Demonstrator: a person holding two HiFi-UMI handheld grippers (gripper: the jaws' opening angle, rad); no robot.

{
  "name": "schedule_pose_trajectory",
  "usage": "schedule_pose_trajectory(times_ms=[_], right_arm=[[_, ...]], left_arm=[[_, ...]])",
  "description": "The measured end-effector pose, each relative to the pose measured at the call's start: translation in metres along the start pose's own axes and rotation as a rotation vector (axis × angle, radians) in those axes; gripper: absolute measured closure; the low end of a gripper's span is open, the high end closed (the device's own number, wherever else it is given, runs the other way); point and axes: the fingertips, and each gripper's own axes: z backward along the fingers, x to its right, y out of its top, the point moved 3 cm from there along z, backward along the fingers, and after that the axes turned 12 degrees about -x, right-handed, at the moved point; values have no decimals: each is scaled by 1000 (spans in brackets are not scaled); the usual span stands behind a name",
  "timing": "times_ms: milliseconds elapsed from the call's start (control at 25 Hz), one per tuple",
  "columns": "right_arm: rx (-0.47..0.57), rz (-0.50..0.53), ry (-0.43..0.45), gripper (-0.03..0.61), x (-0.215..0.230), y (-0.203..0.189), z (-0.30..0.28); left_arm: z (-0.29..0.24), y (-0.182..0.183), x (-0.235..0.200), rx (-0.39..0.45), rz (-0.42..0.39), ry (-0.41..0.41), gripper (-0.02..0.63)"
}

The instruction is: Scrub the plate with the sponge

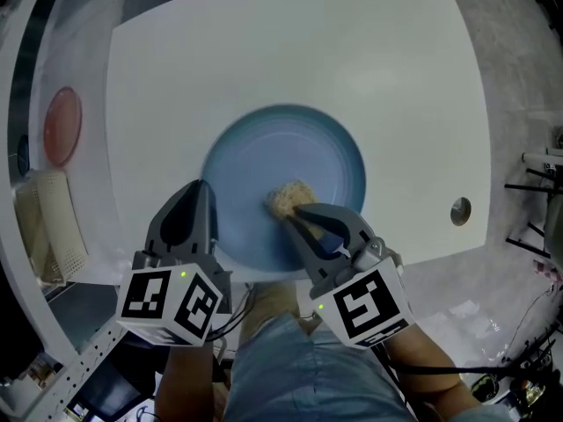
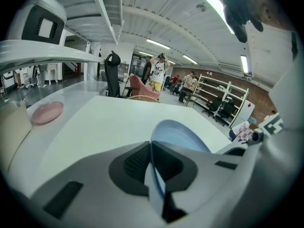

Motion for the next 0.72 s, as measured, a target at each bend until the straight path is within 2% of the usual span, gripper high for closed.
schedule_pose_trajectory(times_ms=[160,400,720], right_arm=[[-19,-42,-44,535,12,-13,5],[-17,-79,-184,537,39,-19,13],[76,-136,-211,537,48,3,21]], left_arm=[[-2,-4,-2,-6,-2,-5,589],[-7,-6,-6,-8,-4,-14,589],[-25,-14,-17,-23,-3,-43,589]])
